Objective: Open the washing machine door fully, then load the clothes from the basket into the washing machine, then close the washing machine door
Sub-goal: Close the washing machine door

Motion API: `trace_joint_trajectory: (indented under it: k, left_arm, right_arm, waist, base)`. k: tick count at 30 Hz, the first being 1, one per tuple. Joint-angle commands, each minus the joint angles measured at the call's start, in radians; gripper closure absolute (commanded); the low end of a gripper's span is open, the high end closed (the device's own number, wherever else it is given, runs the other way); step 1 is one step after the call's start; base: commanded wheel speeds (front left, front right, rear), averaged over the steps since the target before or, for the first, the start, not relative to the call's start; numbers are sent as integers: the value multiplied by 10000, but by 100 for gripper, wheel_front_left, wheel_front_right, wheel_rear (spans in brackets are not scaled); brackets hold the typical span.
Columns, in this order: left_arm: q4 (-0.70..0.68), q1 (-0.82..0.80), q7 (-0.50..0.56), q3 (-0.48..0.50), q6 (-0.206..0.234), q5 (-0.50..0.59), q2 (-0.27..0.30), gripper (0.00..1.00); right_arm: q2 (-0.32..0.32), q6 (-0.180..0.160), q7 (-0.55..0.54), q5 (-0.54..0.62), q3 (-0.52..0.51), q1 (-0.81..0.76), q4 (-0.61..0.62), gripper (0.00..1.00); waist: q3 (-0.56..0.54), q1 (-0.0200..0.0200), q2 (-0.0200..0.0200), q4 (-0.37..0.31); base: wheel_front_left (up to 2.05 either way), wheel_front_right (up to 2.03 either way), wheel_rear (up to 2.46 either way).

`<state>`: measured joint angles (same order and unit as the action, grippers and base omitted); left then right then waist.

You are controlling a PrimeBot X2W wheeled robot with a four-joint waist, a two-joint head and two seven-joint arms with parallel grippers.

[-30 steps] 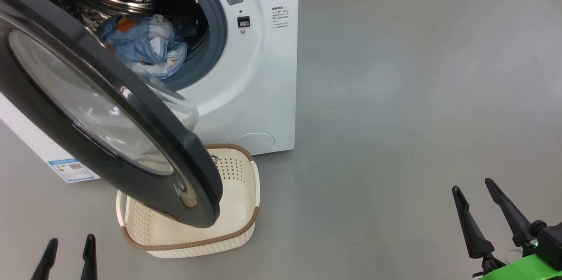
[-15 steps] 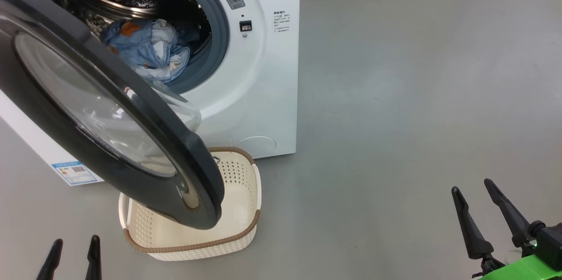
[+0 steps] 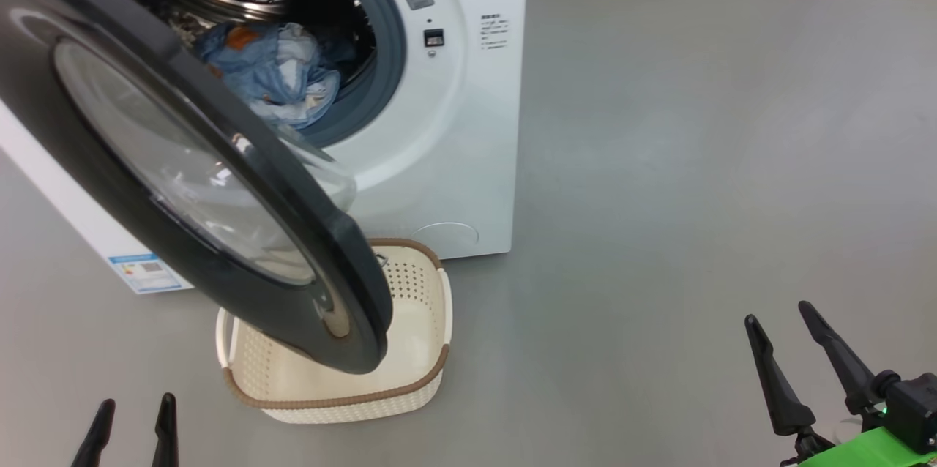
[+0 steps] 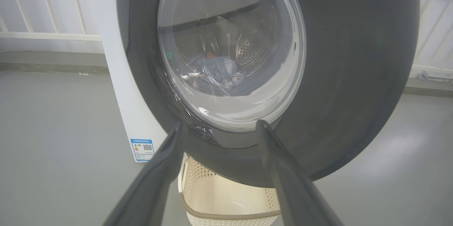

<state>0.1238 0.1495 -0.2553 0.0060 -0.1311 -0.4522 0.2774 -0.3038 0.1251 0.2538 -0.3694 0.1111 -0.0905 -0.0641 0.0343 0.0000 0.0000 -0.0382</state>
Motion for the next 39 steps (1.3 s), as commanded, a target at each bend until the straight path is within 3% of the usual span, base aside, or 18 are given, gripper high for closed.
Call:
trace_joint_trajectory:
  k: [1, 2, 3, 6, 8, 26, 39]
  left_arm:
    - [-232, -213, -64, 342, 4, -68, 107, 0]
    - [-250, -216, -64, 321, 4, -69, 85, 0]
    - [-268, -222, -64, 304, 4, -65, 57, 0]
    - [-330, -243, -64, 267, 4, -47, -51, 0]
    - [-379, -278, -64, 216, 4, -30, -121, 0]
    - [-604, -768, -64, -48, 4, -31, -610, 0]
    - [-739, -758, -65, 4, 4, 24, -684, 0]
  right_arm:
    - [-188, 56, 80, -33, 223, 324, 209, 15]
    - [-170, 56, 80, -40, 256, 362, 206, 29]
    - [-151, 56, 80, -42, 288, 409, 192, 51]
    - [-65, 56, 80, -68, 421, 623, 180, 69]
    - [10, 56, 80, -95, 517, 835, 166, 100]
    - [554, 56, 80, -427, 1655, 3610, 575, 100]
    - [589, 56, 80, -355, 4120, 4532, 2559, 100]
  waist:
    - [18, 0, 0, 207]
    - [28, 0, 0, 289]
    - [30, 0, 0, 376]
    - [53, 0, 0, 662]
    - [80, 0, 0, 879]
    - [311, 0, 0, 2628]
    - [247, 0, 0, 3190]
  base:
    - [0, 0, 0]
    - [0, 0, 0]
    - [0, 0, 0]
    - [0, 0, 0]
    - [0, 0, 0]
    - [0, 0, 0]
    - [0, 0, 0]
